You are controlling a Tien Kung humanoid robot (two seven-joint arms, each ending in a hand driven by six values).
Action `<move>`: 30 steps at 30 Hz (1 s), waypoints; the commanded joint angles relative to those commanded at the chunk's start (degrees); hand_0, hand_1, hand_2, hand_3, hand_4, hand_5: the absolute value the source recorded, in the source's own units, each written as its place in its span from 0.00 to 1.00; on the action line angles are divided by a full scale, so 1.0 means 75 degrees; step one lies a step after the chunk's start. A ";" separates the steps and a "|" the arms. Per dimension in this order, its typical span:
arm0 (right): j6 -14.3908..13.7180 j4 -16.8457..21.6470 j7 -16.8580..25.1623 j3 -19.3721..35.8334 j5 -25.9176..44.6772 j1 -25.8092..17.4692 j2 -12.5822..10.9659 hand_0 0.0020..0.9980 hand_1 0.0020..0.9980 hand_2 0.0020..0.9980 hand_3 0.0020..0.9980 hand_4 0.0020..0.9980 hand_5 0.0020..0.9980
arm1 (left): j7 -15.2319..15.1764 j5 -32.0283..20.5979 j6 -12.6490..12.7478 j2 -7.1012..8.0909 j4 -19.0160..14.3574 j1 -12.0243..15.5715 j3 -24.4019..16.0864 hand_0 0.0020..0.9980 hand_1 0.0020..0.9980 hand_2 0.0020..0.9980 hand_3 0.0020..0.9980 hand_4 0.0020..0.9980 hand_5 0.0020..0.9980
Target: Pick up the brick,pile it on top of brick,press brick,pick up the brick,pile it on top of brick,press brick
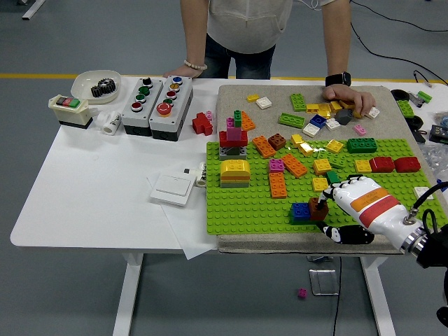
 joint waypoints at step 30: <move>-0.0110 0.0124 -0.0001 0.0051 0.0014 -0.0014 -0.0013 0.57 0.55 0.61 0.55 0.69 0.40 | 0.0014 0.0032 -0.0013 -0.0009 0.0010 0.0016 -0.0028 0.75 0.72 0.71 0.59 0.64 0.66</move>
